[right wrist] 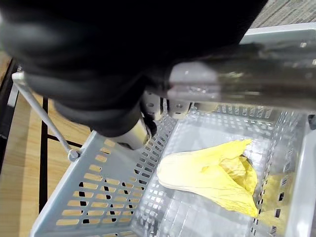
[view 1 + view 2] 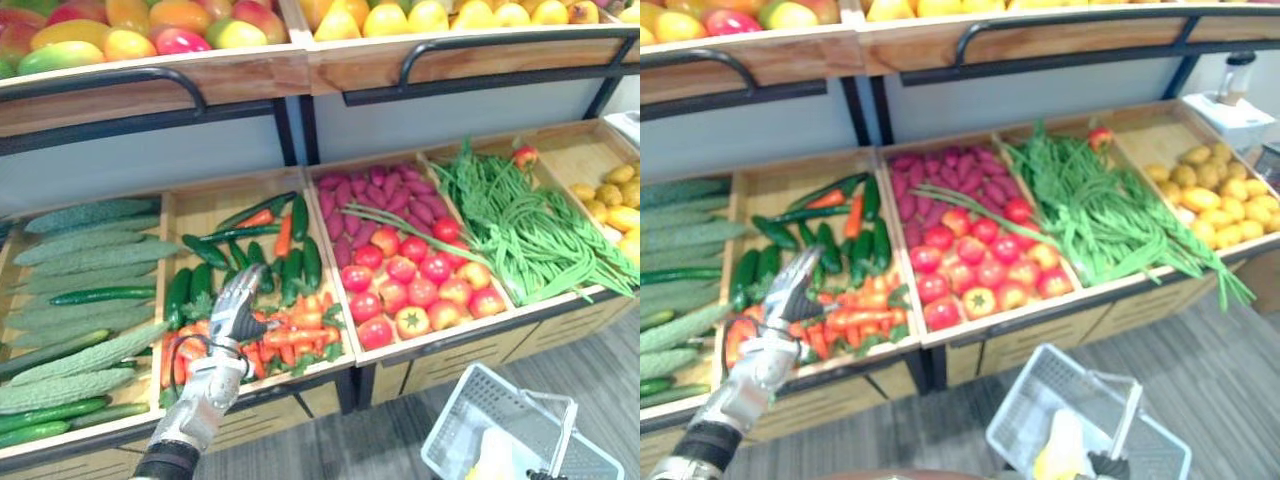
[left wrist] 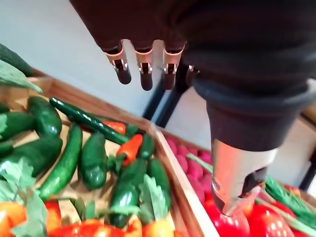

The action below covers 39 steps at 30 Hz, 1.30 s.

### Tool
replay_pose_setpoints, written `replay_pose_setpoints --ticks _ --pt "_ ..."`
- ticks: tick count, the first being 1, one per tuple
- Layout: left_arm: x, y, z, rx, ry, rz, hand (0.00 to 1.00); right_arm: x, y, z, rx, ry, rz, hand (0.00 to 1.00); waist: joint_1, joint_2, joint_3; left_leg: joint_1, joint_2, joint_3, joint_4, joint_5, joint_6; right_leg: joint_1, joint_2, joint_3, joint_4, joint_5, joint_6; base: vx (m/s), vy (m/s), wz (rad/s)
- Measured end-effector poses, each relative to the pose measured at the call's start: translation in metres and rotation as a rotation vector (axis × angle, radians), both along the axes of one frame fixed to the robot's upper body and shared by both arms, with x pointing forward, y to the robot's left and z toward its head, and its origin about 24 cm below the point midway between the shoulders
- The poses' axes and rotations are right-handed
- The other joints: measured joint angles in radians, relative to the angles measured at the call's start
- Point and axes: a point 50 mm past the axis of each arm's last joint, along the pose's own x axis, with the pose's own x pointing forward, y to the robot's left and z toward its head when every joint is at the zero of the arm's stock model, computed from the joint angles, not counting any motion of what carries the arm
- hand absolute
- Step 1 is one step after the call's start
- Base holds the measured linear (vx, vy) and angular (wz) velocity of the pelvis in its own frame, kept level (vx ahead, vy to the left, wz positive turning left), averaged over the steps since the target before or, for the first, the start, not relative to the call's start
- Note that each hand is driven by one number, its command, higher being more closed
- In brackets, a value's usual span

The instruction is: Pick vegetable in the basket

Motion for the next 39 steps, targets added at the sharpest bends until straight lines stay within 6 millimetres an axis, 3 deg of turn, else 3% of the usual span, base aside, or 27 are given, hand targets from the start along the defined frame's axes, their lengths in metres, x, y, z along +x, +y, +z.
replay_pose_setpoints --ticks 4,8,23,39 --pt "0.003 -0.005 -0.01 0.048 0.065 -0.043 0.0 0.004 0.0 0.002 -0.008 -0.013 0.017 1.0 0.0 0.007 0.003 -0.002 0.003 0.034 0.008 -0.007 -0.003 -0.026 0.009 0.04 0.0 0.012 0.005 -0.03 -0.057 -0.3" --pt "0.006 -0.009 -0.015 0.069 0.108 -0.082 0.0 0.003 -0.001 0.002 -0.011 -0.012 0.018 1.0 -0.02 0.012 0.006 -0.003 0.008 0.034 0.021 -0.013 -0.006 -0.027 0.01 0.045 0.003 0.012 0.005 -0.02 -0.072 -0.05" --pt "-0.007 0.018 -0.044 0.169 0.336 -0.035 0.0 -0.001 -0.012 0.007 -0.045 -0.008 0.02 1.0 -0.024 0.032 0.018 -0.009 0.025 0.04 0.035 -0.021 -0.012 -0.046 0.026 0.061 0.015 0.014 0.009 -0.04 -0.064 -0.03" --pt "-0.001 0.031 -0.04 0.157 0.34 0.063 0.0 -0.003 -0.014 0.007 -0.044 -0.003 0.002 1.0 -0.023 0.025 0.045 -0.008 0.023 0.043 0.032 -0.021 -0.012 -0.048 0.025 0.061 0.013 0.016 0.011 -0.01 -0.028 0.0"
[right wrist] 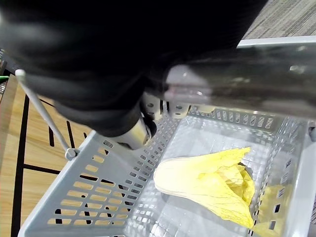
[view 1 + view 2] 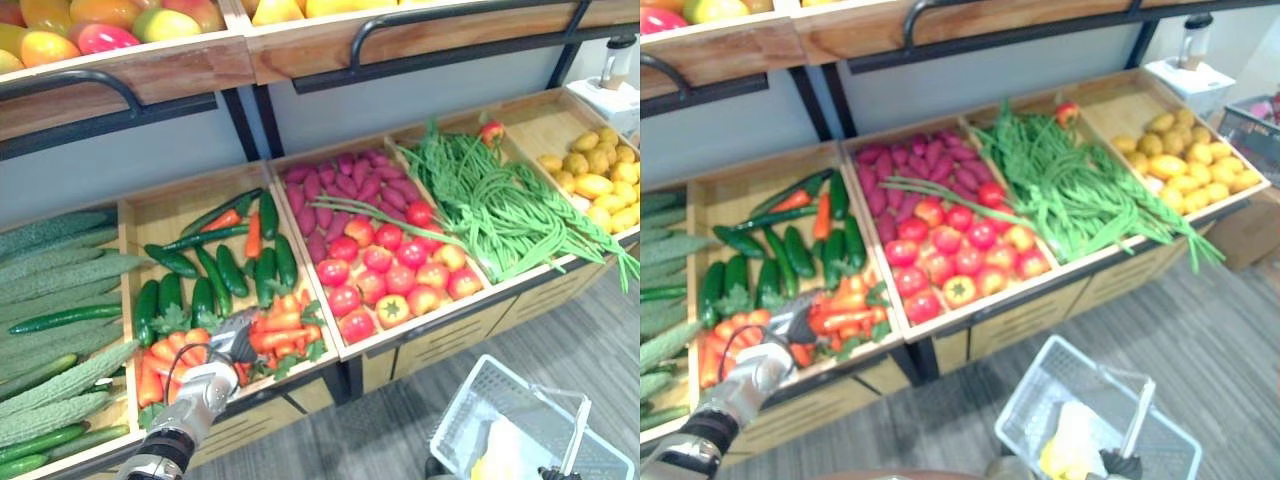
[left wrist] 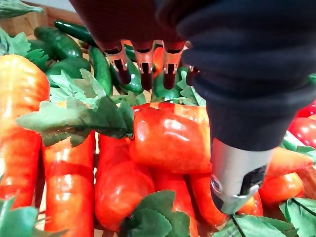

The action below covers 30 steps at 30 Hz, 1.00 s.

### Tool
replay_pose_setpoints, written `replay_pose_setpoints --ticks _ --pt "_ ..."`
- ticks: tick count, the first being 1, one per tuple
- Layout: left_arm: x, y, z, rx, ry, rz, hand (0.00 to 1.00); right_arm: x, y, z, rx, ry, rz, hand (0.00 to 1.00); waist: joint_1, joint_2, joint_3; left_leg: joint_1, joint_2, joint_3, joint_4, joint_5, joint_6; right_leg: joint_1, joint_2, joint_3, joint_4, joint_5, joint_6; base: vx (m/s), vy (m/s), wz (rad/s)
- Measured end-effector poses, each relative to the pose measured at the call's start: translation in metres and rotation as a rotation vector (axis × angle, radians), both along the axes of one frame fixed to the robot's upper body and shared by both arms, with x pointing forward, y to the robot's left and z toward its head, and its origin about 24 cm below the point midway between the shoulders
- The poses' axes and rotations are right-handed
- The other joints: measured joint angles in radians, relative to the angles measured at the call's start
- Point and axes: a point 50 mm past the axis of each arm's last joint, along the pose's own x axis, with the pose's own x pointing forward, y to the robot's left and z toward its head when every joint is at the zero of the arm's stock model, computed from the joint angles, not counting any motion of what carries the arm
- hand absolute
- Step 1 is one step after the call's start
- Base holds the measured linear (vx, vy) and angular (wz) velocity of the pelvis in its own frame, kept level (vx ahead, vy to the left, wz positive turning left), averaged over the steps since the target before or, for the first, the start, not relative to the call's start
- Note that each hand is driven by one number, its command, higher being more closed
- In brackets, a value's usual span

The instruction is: Pick vegetable in the basket

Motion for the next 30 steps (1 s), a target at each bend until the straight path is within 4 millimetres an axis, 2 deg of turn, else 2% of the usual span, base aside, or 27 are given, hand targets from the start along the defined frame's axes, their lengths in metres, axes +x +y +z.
replay_pose_setpoints --ticks 6,12,16,17,24,30 --pt "0.004 -0.001 0.003 0.0 -0.013 0.001 0.0 0.006 -0.001 0.002 -0.007 -0.019 0.006 1.0 0.0 0.001 0.015 -0.014 0.001 0.012 0.0 0.0 0.0 -0.02 -0.001 0.006 0.0 0.004 0.007 -0.02 -0.048 -0.05" --pt "0.015 -0.011 0.009 -0.02 -0.055 0.003 0.0 0.013 -0.001 0.005 -0.016 -0.041 0.018 1.0 0.001 0.004 0.032 -0.033 0.002 0.018 0.0 0.0 0.0 -0.044 -0.002 0.01 0.004 0.007 0.012 -0.01 -0.046 -0.03" --pt "0.021 -0.017 0.012 -0.035 -0.081 0.001 0.0 0.027 0.001 0.008 -0.018 -0.069 0.043 1.0 0.002 0.007 0.046 -0.06 0.005 0.03 0.006 0.0 0.0 -0.08 -0.003 0.025 0.008 0.023 0.009 -0.02 -0.035 -0.08" --pt "0.024 -0.018 0.014 -0.035 -0.091 0.004 1.0 0.031 0.002 0.008 -0.019 -0.075 0.056 1.0 0.004 0.006 0.049 -0.068 0.005 0.038 0.011 0.0 0.0 -0.09 -0.004 0.028 0.011 0.024 0.01 -0.04 -0.059 -0.13" --pt "0.037 -0.019 0.029 -0.036 -0.185 0.028 1.0 0.045 0.004 0.014 -0.034 -0.113 0.098 1.0 0.003 0.016 0.064 -0.091 0.009 0.045 0.027 0.0 0.0 -0.123 -0.001 0.037 0.03 0.024 0.011 -0.04 -0.061 -0.04" --pt "0.039 -0.021 0.032 -0.038 -0.202 0.025 1.0 0.047 0.004 0.015 -0.038 -0.116 0.104 1.0 0.001 0.017 0.066 -0.1 0.011 0.047 0.036 0.0 0.0 -0.131 0.001 0.045 0.03 0.028 0.013 -0.04 -0.046 -0.03"
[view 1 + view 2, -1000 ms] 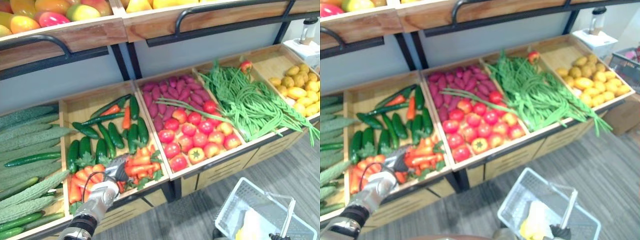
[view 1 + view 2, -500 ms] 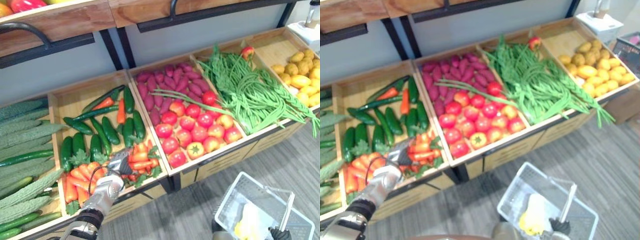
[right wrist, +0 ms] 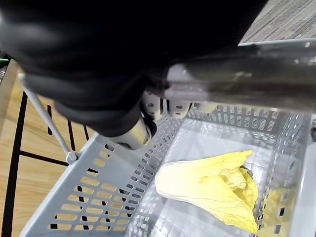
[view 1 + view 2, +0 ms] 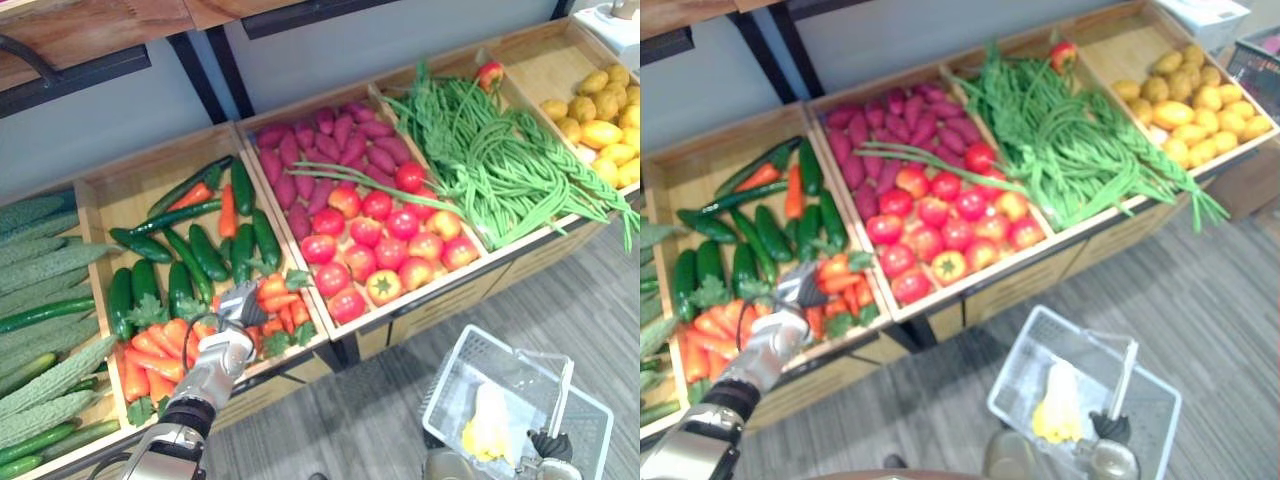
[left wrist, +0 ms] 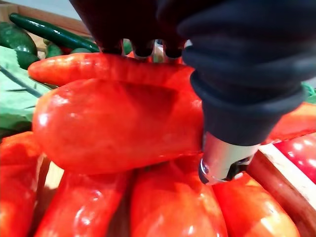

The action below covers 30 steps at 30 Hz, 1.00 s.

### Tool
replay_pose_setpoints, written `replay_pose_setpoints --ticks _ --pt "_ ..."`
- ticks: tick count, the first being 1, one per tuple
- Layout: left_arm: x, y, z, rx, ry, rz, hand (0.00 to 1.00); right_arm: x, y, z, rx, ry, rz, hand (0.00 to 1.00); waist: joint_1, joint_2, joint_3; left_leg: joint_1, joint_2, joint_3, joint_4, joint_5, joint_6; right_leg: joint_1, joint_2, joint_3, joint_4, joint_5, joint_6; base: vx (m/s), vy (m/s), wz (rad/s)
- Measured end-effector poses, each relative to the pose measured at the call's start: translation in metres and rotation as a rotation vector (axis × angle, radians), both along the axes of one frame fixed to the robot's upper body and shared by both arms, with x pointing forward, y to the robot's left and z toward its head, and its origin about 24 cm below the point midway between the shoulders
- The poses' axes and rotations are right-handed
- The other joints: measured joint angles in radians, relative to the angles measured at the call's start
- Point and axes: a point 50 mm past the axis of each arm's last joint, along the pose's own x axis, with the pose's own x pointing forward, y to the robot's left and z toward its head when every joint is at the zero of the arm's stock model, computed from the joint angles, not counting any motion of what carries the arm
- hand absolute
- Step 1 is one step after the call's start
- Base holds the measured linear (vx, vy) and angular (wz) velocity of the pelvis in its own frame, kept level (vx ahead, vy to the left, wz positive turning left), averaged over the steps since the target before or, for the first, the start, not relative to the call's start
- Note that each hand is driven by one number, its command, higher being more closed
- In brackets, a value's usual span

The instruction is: Pick vegetable in the basket

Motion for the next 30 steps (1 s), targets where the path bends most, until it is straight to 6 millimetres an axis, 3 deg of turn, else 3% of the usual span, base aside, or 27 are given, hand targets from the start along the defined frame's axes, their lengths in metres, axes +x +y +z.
replay_pose_setpoints --ticks 5,18,30 --pt "-0.004 -0.005 -0.01 -0.023 0.035 0.005 1.0 -0.001 0.0 0.0 -0.003 0.001 -0.005 1.0 0.0 -0.002 0.009 0.0 -0.002 0.003 0.001 0.0 0.0 -0.003 0.0 0.007 0.0 0.003 0.001 -0.02 -0.019 -0.02" --pt "-0.004 0.007 -0.006 -0.025 0.024 0.067 1.0 -0.003 -0.001 -0.001 -0.002 0.012 -0.007 1.0 -0.001 -0.002 0.009 0.027 -0.002 -0.027 0.0 0.0 0.001 0.047 -0.007 -0.019 -0.01 0.003 0.001 0.0 -0.018 0.06" --pt "0.008 0.019 0.045 0.03 -0.167 0.049 1.0 -0.012 -0.005 -0.003 -0.012 0.049 -0.022 1.0 0.009 -0.014 -0.005 0.037 -0.015 -0.092 -0.011 0.024 0.012 0.1 -0.019 -0.076 -0.021 0.003 0.001 -0.03 -0.028 0.15"
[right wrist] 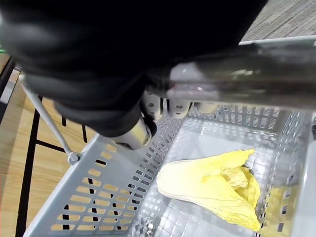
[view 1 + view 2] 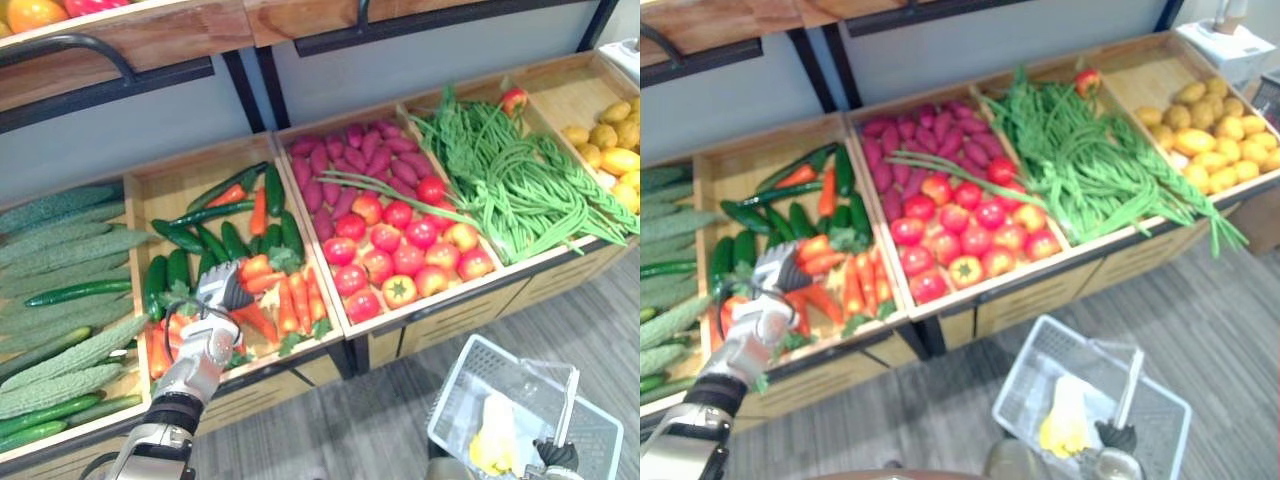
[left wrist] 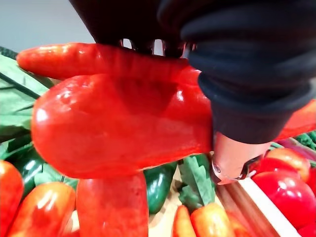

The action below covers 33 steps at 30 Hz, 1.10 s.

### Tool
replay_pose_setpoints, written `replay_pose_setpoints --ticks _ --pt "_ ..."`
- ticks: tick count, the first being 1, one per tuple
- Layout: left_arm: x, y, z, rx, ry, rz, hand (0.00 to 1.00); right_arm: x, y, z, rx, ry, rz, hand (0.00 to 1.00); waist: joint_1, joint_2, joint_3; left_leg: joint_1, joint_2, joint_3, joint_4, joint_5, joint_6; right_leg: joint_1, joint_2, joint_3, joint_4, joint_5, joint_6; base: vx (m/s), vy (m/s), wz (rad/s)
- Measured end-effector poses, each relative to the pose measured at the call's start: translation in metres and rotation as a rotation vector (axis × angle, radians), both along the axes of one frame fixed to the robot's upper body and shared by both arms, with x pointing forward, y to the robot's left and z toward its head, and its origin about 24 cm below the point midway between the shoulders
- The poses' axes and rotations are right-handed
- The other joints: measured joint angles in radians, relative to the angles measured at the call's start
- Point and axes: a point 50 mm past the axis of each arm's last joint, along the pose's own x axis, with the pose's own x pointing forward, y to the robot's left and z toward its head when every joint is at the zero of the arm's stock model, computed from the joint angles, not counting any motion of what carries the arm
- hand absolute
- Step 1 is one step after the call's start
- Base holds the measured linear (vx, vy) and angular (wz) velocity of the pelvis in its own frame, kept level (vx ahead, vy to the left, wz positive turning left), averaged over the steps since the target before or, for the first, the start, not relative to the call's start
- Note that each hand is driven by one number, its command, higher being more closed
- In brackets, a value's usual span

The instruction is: Pick vegetable in the basket

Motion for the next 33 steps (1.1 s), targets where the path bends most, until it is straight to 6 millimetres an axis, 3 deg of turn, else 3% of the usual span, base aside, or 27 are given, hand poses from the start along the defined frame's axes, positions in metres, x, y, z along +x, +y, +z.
replay_pose_setpoints --ticks 7,18,22,28,33 --pt "0.001 -0.004 0.007 0.005 -0.029 -0.036 1.0 -0.01 -0.01 0.0 -0.006 0.034 -0.044 1.0 0.001 -0.011 -0.018 0.014 -0.005 -0.001 -0.027 0.02 0.002 0.014 0.005 -0.002 -0.024 0.015 -0.008 -0.01 -0.008 0.01" --pt "0.002 -0.028 0.022 0.042 -0.061 -0.213 1.0 -0.028 -0.04 0.01 -0.068 0.068 -0.078 1.0 -0.01 -0.023 -0.057 0.041 -0.015 0.014 -0.045 0.02 0.002 0.022 0.006 0.019 -0.032 0.018 -0.01 -0.01 -0.018 -0.06" --pt "0.001 -0.036 0.022 0.053 -0.05 -0.257 1.0 -0.027 -0.046 0.015 -0.098 0.071 -0.051 1.0 -0.01 -0.024 -0.059 0.065 -0.016 0.037 -0.058 0.019 0.001 0.034 0.013 0.051 -0.049 0.029 -0.01 -0.02 -0.027 -0.17" --pt "0.0 -0.054 0.038 0.047 -0.126 -0.351 1.0 -0.024 -0.056 0.026 -0.139 0.028 -0.055 1.0 -0.011 -0.031 -0.061 0.068 -0.016 0.06 -0.063 0.017 -0.001 0.03 0.021 0.078 -0.055 0.032 -0.005 -0.04 -0.054 -0.12" --pt "-0.003 -0.069 0.045 0.052 -0.157 -0.436 1.0 -0.014 -0.075 0.045 -0.22 -0.004 -0.023 1.0 -0.011 -0.033 -0.062 0.07 -0.018 0.074 -0.07 0.018 -0.001 0.016 0.027 0.099 -0.045 0.034 -0.002 -0.01 -0.049 -0.08"
